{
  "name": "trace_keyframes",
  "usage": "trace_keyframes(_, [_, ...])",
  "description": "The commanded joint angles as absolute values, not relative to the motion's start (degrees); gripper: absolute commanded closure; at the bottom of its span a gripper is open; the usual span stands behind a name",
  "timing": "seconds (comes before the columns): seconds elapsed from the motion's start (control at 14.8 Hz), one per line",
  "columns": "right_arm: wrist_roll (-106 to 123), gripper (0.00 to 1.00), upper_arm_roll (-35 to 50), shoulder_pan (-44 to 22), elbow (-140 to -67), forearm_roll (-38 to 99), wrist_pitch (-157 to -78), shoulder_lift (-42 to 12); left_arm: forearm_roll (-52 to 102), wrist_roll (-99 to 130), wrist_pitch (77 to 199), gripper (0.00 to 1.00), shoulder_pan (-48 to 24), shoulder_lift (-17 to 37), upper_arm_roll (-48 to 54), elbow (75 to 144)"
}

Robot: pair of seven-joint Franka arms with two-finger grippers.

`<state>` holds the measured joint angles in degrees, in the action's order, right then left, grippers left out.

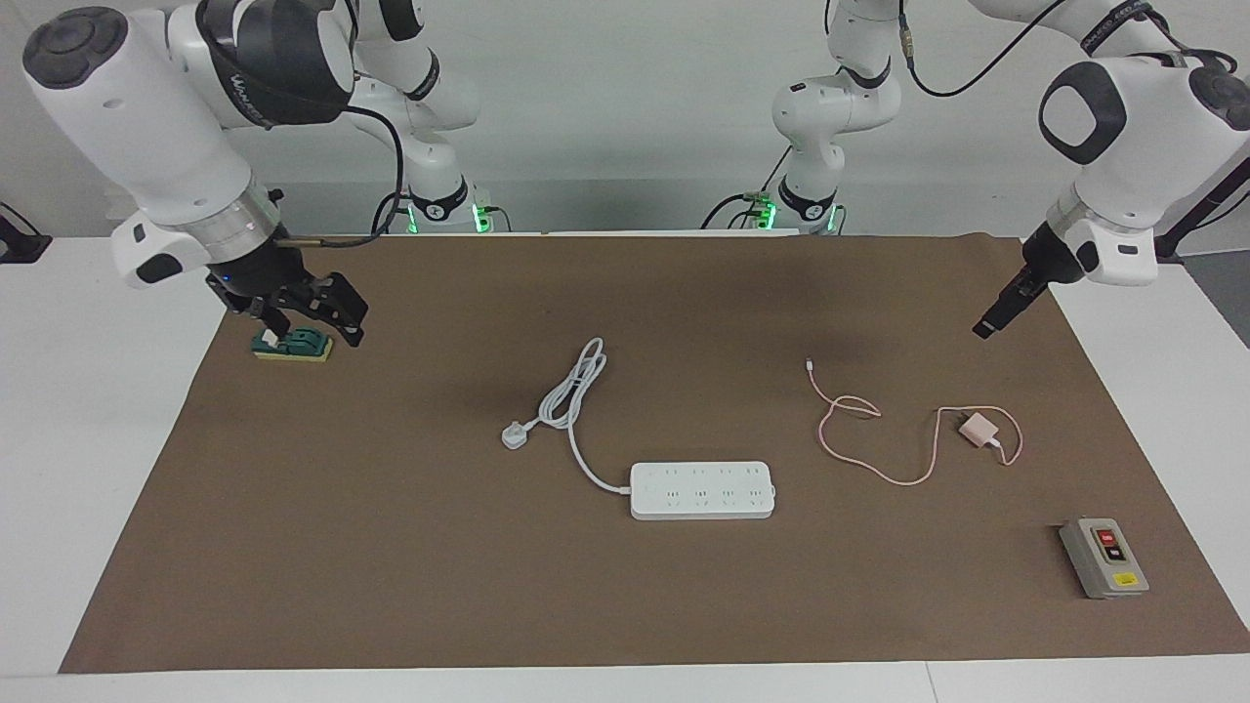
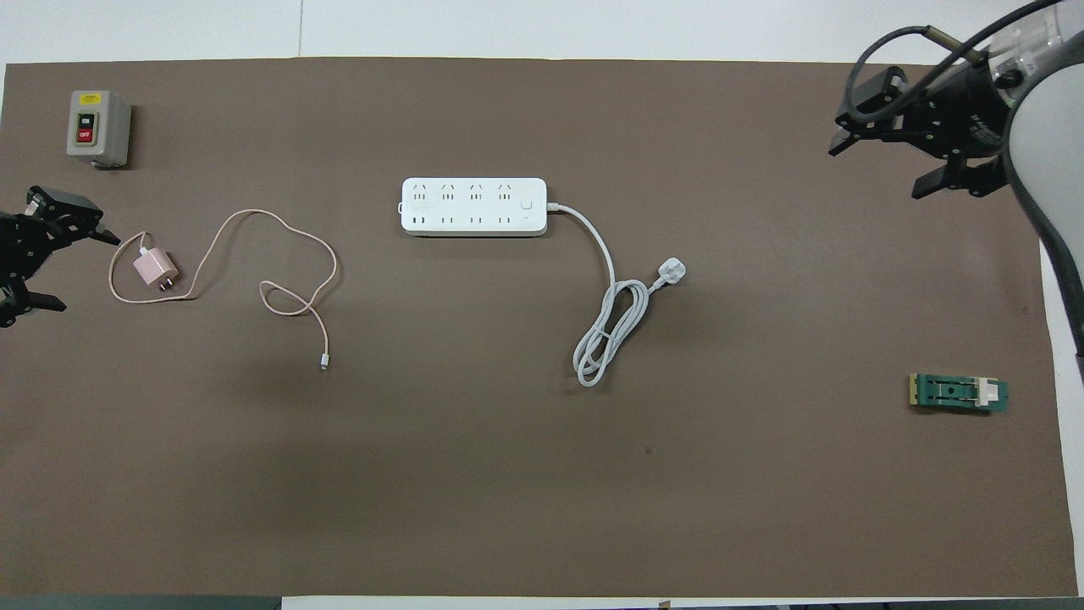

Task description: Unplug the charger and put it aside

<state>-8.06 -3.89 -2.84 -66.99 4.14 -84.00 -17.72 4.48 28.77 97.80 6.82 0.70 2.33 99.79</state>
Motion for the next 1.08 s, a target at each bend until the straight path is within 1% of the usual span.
trace_keyframes(0.0, [1.0,0.0,-3.3,-1.5,-69.7,0.7,-82.3,-13.5,4.2,23.7,91.1,0.0,4.3,-0.8,1.9,96.5])
trace_keyframes(0.07, [3.0,0.0,-3.4,-1.3,-70.4,0.2,-81.0,-12.1,3.8,22.0,88.6,0.0,3.1,-0.8,1.8,95.4])
trace_keyframes(0.2, [6.0,0.0,-3.3,0.0,-74.4,-0.5,-80.6,-8.3,2.5,19.1,85.1,0.0,2.0,-0.8,2.1,93.2])
trace_keyframes(0.4, [8.1,0.0,-3.3,1.8,-84.2,-0.5,-81.1,-1.7,2.3,12.9,81.0,0.0,1.1,-0.9,2.0,90.6])
trace_keyframes(0.54, [8.2,0.0,-3.1,2.4,-88.9,-1.1,-82.3,1.0,2.3,9.4,79.4,0.0,1.1,-1.5,2.0,90.4])
trace_keyframes(0.74, [8.1,0.0,-2.1,3.6,-92.5,-2.3,-84.8,2.4,2.2,5.9,79.9,0.0,0.1,-0.9,1.5,90.4])
trace_keyframes(1.01, [7.1,0.0,-2.0,3.5,-92.1,-2.4,-85.3,2.3,0.4,2.6,79.3,0.0,-0.3,0.7,2.2,89.1])
